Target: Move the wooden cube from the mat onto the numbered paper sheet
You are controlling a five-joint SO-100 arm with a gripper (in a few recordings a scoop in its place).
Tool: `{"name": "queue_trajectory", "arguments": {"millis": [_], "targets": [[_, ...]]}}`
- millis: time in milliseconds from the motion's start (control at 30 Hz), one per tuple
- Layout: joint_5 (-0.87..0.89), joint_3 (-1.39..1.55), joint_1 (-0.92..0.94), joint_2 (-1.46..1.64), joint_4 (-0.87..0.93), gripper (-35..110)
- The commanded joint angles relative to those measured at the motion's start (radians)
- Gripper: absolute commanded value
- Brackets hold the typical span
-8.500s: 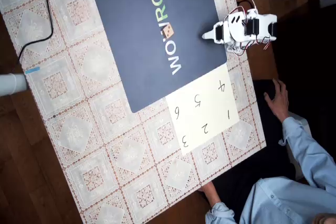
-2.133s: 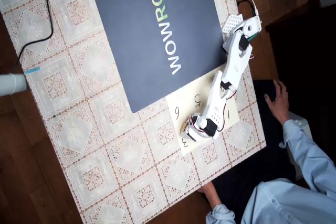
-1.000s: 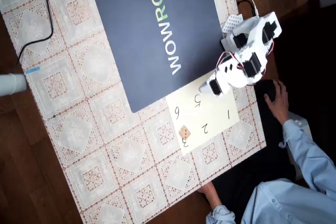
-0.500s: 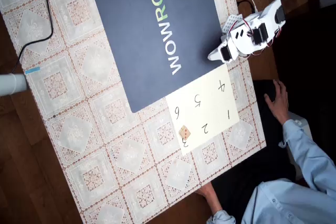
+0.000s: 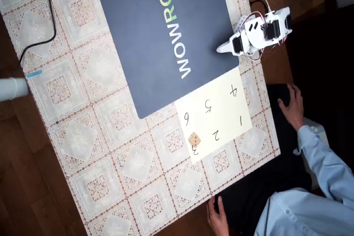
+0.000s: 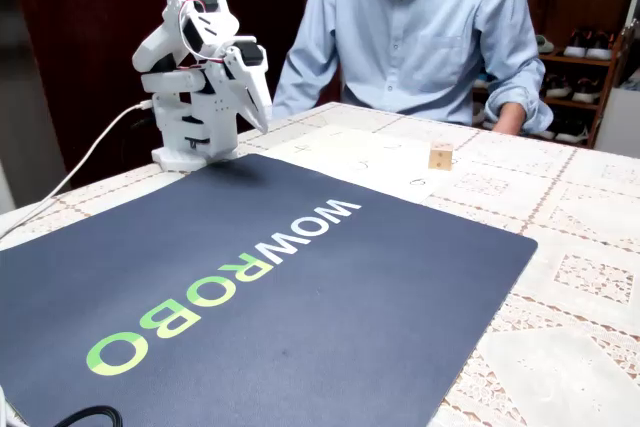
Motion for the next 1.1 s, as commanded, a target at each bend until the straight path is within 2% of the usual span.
{"name": "queue_trajectory", "arguments": {"millis": [0,167,400,500,633,733,1067], "targets": [[0.012,0.044,0.043,0.018,0.018,0],[-0.054,0.155,0.064,0.017,-0.003,0],[-0.035,0.164,0.106,0.017,-0.008,0],[-0.026,0.164,0.117,0.017,-0.008,9],[-0.017,0.164,0.127,0.017,-0.008,6],[-0.014,0.164,0.132,0.017,-0.008,14],[-0.025,0.163,0.114,0.018,-0.008,0]]}}
